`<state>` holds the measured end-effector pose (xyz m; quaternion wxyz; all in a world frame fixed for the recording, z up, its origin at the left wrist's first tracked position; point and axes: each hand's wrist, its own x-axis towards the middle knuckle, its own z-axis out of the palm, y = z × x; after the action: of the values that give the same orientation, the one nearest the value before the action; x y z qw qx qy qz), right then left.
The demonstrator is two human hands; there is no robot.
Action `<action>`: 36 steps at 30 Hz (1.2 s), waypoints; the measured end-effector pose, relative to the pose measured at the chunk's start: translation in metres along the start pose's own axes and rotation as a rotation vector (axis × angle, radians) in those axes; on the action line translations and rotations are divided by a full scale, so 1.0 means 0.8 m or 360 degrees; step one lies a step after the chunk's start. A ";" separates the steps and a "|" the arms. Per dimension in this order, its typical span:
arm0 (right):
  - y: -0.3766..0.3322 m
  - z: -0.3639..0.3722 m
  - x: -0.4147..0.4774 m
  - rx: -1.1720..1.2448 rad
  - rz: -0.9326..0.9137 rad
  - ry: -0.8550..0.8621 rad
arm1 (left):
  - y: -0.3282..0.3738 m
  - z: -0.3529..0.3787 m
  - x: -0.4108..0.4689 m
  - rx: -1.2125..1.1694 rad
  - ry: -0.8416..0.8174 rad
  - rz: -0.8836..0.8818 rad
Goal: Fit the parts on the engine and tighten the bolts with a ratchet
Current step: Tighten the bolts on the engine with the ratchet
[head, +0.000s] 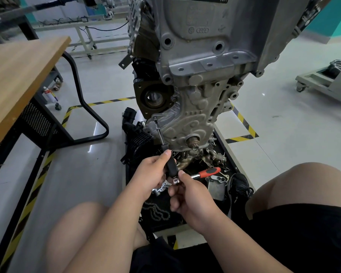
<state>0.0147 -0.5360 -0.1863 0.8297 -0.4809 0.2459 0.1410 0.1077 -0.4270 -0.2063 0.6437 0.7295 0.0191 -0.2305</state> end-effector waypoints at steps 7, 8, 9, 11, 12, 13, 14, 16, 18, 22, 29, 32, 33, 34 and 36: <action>-0.002 0.000 0.001 0.0478 0.0329 -0.0146 | 0.000 -0.002 0.001 0.0059 0.0025 0.0010; -0.002 0.000 0.000 0.0513 0.0359 -0.0169 | 0.000 -0.002 0.001 0.0076 0.0014 0.0001; -0.003 0.000 -0.001 0.0549 0.0390 -0.0197 | -0.001 -0.002 0.002 0.0088 -0.0001 -0.0009; -0.002 0.001 -0.003 0.0654 0.0458 -0.0269 | 0.000 -0.001 0.001 0.0097 -0.0014 -0.0029; -0.002 0.002 -0.003 0.0729 0.0494 -0.0314 | 0.001 0.000 0.001 0.0096 -0.0029 -0.0035; -0.002 0.003 -0.004 0.0806 0.0529 -0.0360 | 0.001 0.000 0.002 0.0092 -0.0051 -0.0040; -0.001 0.005 -0.005 0.0868 0.0558 -0.0403 | 0.001 0.001 0.002 0.0088 -0.0072 -0.0037; 0.000 0.007 -0.006 0.0919 0.0594 -0.0454 | 0.002 0.001 0.001 0.0066 -0.0095 -0.0011; 0.002 0.009 -0.007 0.0899 0.0594 -0.0457 | 0.003 0.000 0.001 0.0054 -0.0079 0.0004; 0.002 0.010 -0.007 0.0754 0.0503 -0.0345 | 0.001 -0.002 0.000 0.0075 -0.0038 0.0023; 0.009 -0.002 0.003 -0.0184 0.0075 -0.0059 | -0.001 -0.001 0.004 0.0038 -0.0027 0.0014; 0.009 -0.010 0.004 -0.0716 -0.0224 0.0113 | -0.001 -0.001 0.004 0.0073 -0.0014 -0.0011; 0.009 -0.012 0.005 -0.0852 -0.0318 0.0163 | -0.001 -0.001 0.004 0.0080 -0.0006 -0.0016; 0.009 -0.014 0.006 -0.0979 -0.0407 0.0214 | -0.001 -0.001 0.004 0.0090 0.0002 -0.0022; 0.006 -0.020 0.006 -0.1279 -0.0573 0.0298 | -0.001 -0.001 0.003 0.0117 0.0015 -0.0029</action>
<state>0.0122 -0.5475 -0.1990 0.5625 -0.8108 0.1581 0.0345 0.1100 -0.4269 -0.2080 0.6142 0.7535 0.0205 -0.2335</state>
